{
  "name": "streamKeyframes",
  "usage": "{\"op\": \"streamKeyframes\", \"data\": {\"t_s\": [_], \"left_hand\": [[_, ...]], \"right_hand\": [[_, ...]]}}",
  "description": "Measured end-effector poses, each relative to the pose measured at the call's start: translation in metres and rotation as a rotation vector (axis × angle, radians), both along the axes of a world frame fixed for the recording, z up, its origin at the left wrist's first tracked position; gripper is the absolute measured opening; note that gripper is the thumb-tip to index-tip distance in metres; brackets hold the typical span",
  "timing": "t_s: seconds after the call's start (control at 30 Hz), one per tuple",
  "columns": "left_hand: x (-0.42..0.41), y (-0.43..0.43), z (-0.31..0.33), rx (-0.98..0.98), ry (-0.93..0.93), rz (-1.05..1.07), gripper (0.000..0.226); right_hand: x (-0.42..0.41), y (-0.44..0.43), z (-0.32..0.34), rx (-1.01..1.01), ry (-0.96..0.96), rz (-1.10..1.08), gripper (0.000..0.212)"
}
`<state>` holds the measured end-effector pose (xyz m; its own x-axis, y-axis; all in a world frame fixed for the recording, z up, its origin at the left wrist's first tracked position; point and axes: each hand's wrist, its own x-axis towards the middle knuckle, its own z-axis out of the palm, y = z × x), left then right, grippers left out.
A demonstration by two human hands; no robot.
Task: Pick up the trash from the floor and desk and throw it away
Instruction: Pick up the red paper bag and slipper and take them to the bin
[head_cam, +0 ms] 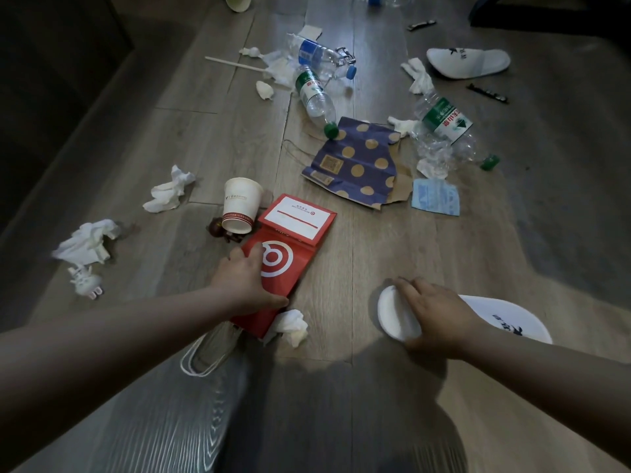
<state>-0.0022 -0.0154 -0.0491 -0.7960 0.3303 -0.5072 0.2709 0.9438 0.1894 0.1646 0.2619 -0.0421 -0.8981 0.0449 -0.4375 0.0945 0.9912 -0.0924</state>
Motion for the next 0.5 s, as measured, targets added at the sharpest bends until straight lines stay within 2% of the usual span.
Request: {"op": "streamKeyframes", "data": {"t_s": [0.13, 0.5], "left_hand": [[0.0, -0.006, 0.003, 0.012, -0.015, 0.003, 0.119], [0.004, -0.049, 0.025, 0.151, -0.059, 0.051, 0.102]], "right_hand": [[-0.016, -0.008, 0.001, -0.029, 0.044, -0.001, 0.101], [-0.042, -0.046, 0.002, -0.129, 0.012, 0.033, 0.101]]}}
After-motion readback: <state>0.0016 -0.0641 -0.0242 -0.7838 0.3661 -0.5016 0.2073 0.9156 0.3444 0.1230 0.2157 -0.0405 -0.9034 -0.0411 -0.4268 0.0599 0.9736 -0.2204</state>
